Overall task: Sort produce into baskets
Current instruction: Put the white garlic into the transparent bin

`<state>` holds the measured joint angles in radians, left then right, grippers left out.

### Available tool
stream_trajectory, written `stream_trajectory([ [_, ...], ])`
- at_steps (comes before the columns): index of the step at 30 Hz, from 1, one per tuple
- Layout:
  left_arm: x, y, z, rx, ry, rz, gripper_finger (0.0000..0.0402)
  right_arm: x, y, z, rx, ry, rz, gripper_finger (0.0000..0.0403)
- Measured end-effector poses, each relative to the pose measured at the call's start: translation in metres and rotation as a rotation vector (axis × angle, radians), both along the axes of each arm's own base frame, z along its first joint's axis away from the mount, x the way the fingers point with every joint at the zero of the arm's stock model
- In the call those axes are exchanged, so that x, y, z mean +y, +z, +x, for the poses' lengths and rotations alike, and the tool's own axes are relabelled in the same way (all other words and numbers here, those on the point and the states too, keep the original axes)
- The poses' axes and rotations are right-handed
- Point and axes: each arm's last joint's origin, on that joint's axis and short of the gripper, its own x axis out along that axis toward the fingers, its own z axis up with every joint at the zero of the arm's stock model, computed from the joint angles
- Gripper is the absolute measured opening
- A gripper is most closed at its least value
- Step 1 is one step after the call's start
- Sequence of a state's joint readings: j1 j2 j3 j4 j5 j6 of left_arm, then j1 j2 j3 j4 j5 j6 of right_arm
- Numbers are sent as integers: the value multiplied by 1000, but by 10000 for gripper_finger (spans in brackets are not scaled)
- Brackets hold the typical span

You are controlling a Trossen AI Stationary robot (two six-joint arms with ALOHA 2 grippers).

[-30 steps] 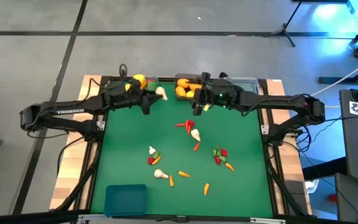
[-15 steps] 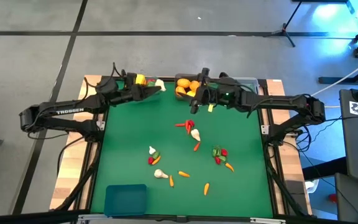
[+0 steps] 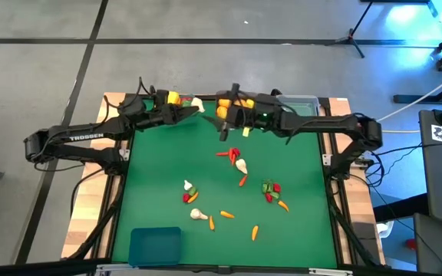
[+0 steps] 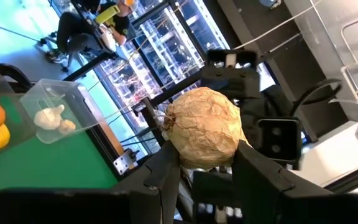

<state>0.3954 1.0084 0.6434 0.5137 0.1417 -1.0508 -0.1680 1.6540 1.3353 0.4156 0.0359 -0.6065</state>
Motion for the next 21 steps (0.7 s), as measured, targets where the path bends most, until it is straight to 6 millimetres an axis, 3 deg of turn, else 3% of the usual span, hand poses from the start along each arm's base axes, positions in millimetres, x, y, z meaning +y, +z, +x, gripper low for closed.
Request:
stream_trajectory([
  [4, 0, 0, 0, 1, 2, 6, 123, -3, 3, 20, 33, 12, 8, 303],
  [11, 0, 0, 0, 0, 2, 10, 123, -5, 0, 37, 84, 28, 13, 303],
  [21, -1, 0, 0, 1, -3, 10, 123, -8, -5, 39, 85, -16, 50, 303],
])
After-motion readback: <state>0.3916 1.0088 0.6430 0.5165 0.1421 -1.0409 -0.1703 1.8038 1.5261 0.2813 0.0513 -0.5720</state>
